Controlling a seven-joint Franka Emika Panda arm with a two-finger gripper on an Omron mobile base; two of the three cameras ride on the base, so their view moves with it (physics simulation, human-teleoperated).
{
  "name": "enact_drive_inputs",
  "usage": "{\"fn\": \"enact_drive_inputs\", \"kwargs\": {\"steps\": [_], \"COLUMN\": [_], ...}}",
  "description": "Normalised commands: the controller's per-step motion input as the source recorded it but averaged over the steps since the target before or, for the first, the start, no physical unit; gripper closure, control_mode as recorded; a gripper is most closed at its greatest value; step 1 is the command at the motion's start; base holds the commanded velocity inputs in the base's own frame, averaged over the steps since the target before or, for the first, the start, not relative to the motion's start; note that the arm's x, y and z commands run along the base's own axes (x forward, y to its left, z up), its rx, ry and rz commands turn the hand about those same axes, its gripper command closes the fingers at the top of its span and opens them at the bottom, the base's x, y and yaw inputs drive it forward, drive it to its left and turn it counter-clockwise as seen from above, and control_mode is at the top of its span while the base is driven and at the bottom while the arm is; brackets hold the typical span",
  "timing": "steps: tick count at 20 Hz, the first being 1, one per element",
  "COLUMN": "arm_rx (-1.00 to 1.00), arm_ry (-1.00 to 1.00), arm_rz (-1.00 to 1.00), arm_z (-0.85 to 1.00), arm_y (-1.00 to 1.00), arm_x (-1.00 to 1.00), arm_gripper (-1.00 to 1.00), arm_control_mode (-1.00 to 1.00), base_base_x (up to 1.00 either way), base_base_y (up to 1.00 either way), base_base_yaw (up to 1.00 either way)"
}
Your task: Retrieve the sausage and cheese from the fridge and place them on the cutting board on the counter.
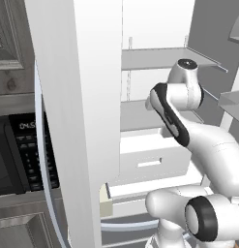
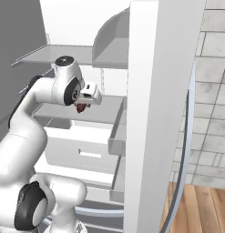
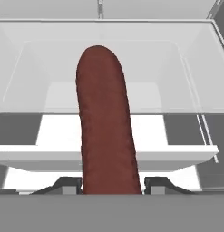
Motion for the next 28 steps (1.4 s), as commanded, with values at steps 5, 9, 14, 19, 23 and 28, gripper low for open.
{"fn": "enact_drive_inputs", "kwargs": {"steps": [5, 9, 14, 19, 23, 28], "arm_rx": [-0.18, -0.15, -0.06, -0.02, 0.00, 0.00], "arm_ry": [0.00, 0.00, 0.00, 0.00, 0.00, 0.00], "arm_rz": [0.10, 0.04, 0.08, 0.14, 0.09, 0.00], "arm_z": [0.80, 0.65, 0.45, 0.13, 0.00, 0.00], "arm_y": [0.00, 0.00, -0.17, -0.26, -0.12, 0.00], "arm_x": [-0.91, -0.85, -0.65, -0.59, -0.37, 0.00], "arm_gripper": [1.00, 1.00, 1.00, 1.00, 1.00, 1.00], "arm_control_mode": [-1.00, -1.00, -1.00, -1.00, 1.00, 1.00], "base_base_x": [0.00, 0.00, 0.00, 0.00, -0.15, -0.77], "base_base_y": [0.00, 0.00, 0.00, 0.00, -0.03, -0.02], "base_base_yaw": [0.00, 0.00, 0.00, 0.00, 0.02, 0.07]}}
